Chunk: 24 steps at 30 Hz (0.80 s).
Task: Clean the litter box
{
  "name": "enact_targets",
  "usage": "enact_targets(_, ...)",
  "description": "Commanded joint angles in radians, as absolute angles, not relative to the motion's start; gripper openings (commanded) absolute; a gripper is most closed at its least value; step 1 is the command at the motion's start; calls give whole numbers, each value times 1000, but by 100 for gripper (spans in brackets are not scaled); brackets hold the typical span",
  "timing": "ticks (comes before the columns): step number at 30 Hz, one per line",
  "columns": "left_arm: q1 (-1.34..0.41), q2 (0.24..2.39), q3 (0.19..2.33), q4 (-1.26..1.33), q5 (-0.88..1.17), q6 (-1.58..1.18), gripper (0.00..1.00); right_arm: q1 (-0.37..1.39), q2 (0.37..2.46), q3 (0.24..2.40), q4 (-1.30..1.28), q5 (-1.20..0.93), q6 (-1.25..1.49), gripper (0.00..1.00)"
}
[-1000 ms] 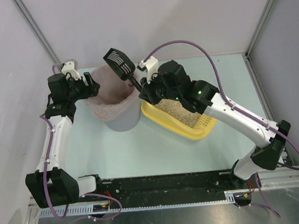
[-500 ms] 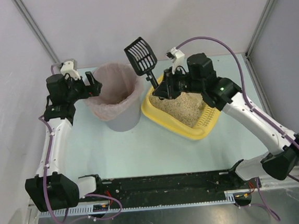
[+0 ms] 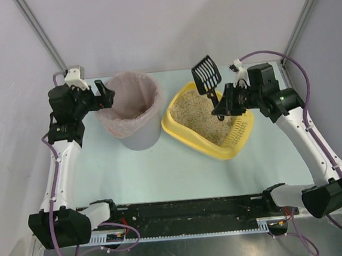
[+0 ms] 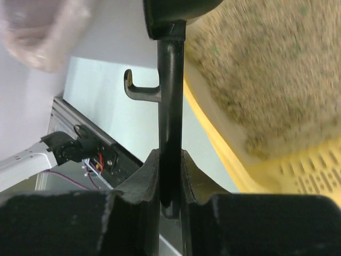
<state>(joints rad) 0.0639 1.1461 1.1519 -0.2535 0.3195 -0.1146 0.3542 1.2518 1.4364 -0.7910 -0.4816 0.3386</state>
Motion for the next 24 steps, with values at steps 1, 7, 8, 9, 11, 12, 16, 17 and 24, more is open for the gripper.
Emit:
enact_targets(1, 58, 1127, 1146, -215, 345, -115, 100, 313, 1215, 1398, -966, -535, 301, 0)
enact_targets(7, 58, 1132, 1146, -212, 359, -120, 100, 181, 1227, 1298, -1071, -589, 236, 0)
enact_targets(8, 58, 1134, 1146, -210, 360, -120, 100, 163, 1232, 1281, -1077, -603, 232, 0)
enact_targets(9, 58, 1132, 1144, -210, 359, -120, 100, 141, 1236, 1251, -1087, -627, 227, 0)
enact_targets(11, 58, 1135, 1144, -210, 354, -118, 100, 138, 1252, 1233, -1101, -650, 209, 0)
enact_targets(12, 58, 1137, 1144, -212, 353, -118, 100, 138, 1256, 1227, -1117, -667, 203, 0)
enact_targets(16, 58, 1138, 1143, -210, 351, -118, 100, 127, 1262, 1220, -1149, -660, 186, 0)
enact_targets(17, 60, 1138, 1143, -212, 351, -118, 100, 121, 1266, 1220, -1155, -663, 186, 0)
enact_targets(24, 58, 1141, 1143, -212, 350, -120, 100, 69, 1370, 1215, -1218, -794, 207, 0)
